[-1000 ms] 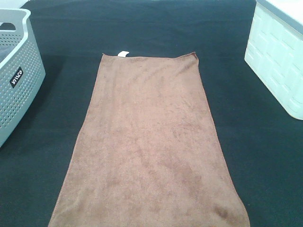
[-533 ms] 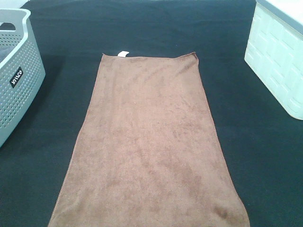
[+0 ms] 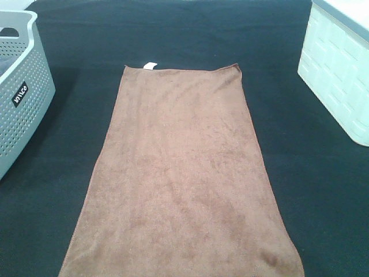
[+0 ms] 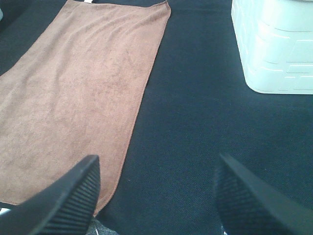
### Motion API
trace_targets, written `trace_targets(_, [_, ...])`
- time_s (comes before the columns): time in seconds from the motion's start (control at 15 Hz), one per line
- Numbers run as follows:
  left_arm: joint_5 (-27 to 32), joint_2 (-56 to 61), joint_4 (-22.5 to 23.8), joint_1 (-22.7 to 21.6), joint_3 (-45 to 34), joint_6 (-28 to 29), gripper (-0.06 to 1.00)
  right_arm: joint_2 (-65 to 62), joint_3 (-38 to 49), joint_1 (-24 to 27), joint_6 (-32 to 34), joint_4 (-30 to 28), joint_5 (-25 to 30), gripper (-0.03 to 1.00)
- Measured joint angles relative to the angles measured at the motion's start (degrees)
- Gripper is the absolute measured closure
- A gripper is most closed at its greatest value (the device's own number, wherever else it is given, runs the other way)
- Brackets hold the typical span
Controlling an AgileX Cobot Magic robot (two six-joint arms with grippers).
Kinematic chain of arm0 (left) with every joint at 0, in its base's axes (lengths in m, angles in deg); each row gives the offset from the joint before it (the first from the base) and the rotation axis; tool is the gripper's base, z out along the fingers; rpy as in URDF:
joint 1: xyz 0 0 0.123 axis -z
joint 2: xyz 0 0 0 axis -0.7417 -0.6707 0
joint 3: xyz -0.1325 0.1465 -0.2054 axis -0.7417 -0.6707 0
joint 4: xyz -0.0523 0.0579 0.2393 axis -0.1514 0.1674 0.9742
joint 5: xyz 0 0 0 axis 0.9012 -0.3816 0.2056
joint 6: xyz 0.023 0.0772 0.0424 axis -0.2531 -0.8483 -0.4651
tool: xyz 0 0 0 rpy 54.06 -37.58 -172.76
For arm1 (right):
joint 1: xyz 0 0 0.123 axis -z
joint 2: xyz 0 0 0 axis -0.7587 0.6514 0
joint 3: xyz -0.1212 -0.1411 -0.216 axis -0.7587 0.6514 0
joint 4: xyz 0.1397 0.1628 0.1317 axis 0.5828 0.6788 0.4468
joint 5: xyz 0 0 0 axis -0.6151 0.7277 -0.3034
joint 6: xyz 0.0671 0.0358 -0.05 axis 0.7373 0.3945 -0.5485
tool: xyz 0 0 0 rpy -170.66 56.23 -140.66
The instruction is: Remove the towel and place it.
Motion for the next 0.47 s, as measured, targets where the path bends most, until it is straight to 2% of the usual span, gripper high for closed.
trace_targets(0.47, [0.00, 0.00, 0.00, 0.00, 0.00, 0.00, 0.18, 0.00, 0.00, 0.00, 0.00, 0.00, 0.00, 0.36])
